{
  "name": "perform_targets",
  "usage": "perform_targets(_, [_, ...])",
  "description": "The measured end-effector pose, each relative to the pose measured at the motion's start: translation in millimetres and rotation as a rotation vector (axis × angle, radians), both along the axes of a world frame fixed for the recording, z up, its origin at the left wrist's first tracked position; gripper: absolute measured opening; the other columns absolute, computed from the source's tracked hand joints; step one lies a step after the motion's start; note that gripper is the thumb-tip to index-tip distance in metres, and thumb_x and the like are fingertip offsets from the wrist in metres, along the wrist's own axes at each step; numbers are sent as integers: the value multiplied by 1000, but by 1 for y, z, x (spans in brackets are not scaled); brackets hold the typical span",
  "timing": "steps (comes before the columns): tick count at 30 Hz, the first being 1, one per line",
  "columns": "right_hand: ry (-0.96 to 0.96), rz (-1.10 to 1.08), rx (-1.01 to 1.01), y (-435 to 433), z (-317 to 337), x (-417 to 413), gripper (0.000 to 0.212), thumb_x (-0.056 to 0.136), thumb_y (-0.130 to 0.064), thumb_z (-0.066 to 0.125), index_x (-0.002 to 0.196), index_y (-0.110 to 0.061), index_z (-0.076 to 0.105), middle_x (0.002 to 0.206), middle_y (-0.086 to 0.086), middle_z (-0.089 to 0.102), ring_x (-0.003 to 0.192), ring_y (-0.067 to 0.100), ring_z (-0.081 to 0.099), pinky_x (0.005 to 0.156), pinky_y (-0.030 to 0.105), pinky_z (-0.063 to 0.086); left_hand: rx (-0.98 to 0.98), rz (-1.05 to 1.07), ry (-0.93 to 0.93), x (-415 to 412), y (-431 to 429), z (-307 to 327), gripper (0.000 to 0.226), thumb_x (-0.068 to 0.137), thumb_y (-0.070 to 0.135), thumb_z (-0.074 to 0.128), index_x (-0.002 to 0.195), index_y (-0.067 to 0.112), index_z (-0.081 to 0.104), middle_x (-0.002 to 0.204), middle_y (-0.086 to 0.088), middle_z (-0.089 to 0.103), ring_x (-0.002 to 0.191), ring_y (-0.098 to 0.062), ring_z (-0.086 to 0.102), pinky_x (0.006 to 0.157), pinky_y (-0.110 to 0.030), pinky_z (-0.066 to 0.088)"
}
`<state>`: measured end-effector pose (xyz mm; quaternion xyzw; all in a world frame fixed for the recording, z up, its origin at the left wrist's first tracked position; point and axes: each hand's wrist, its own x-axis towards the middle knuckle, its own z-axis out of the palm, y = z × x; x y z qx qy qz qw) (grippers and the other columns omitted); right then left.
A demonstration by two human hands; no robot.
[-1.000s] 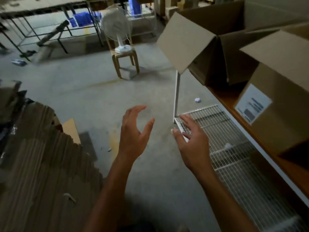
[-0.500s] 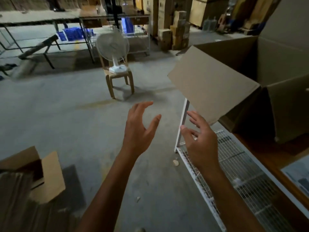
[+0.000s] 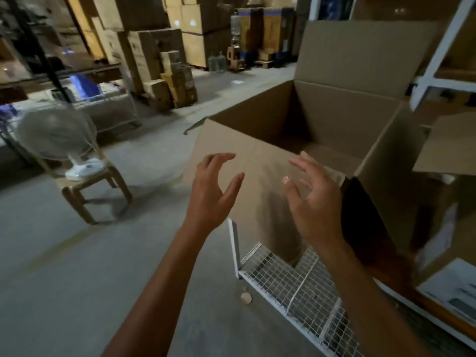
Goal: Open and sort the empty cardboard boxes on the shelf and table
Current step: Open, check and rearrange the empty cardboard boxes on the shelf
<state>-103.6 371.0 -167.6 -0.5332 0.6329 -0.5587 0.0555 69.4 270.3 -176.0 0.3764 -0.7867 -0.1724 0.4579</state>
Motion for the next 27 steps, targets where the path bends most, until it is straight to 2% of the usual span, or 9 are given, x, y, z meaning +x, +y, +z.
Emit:
perform_targets(3, [153,-167,-44,-34,6,-32,29,93,-23,58,119,-14,67,137,1,57,122,7,50,98,26,40,-67,-84,-114,-25,-50,18,37,94,37,59,126,20,56,126,0,54,120,-13,49,98,-35,46])
perform_targets(5, [211,-251,-27,-54,4,-55,24,93,-24,58,113,-15,69,128,1,62,113,5,52,95,31,45,-134,-99,-156,-37,-90,31,33,93,38,57,122,22,59,123,0,56,117,-14,50,96,-37,47])
perform_targets(8, [391,-436,299,-76,-3,-77,25,97,-38,47,99,-23,66,94,-2,66,86,12,60,78,38,52,-151,-76,-255,-52,-160,39,38,92,50,49,118,25,61,118,0,58,109,-15,54,89,-39,50])
perform_targets(10, [552,-523,477,-85,-9,-79,39,99,-47,35,73,-27,54,66,-4,51,64,14,51,64,31,46,-110,-143,-332,-65,-195,27,42,93,55,45,112,23,64,111,1,60,103,-16,56,86,-36,50])
perform_targets(13, [669,-626,467,-90,-13,-73,54,99,-52,32,51,-28,32,49,-6,36,49,13,40,52,26,30,-184,-145,-395,-86,-212,-14,47,97,48,33,84,19,68,84,5,59,84,-19,56,84,-34,40])
perform_targets(16, [712,-733,490,-97,-20,-71,61,99,-55,25,46,-25,30,43,-6,33,44,12,36,51,25,29,-242,0,-302,-96,-210,-29,48,96,38,32,64,18,62,64,6,50,64,-18,48,79,-34,34])
perform_targets(18, [697,-805,480,-101,-23,-70,62,98,-54,23,45,-24,38,42,-5,36,43,12,35,52,26,34,-268,-34,-283,-96,-214,-28,47,95,36,33,58,21,57,59,8,44,59,-14,40,74,-34,35])
perform_targets(23, [710,-876,332,-114,-29,-42,55,94,-44,38,45,-22,46,46,-11,29,45,11,32,52,25,30,-327,-110,-215,-65,-231,-34,47,94,35,35,55,21,58,54,4,51,55,-13,39,69,-30,26])
perform_targets(27, [697,-908,347,-142,-27,-23,55,95,-44,35,47,-22,49,46,-10,29,44,12,34,52,25,35,-330,-111,-208,-54,-263,-34,48,94,35,35,55,19,57,54,3,51,57,-13,38,69,-30,26])
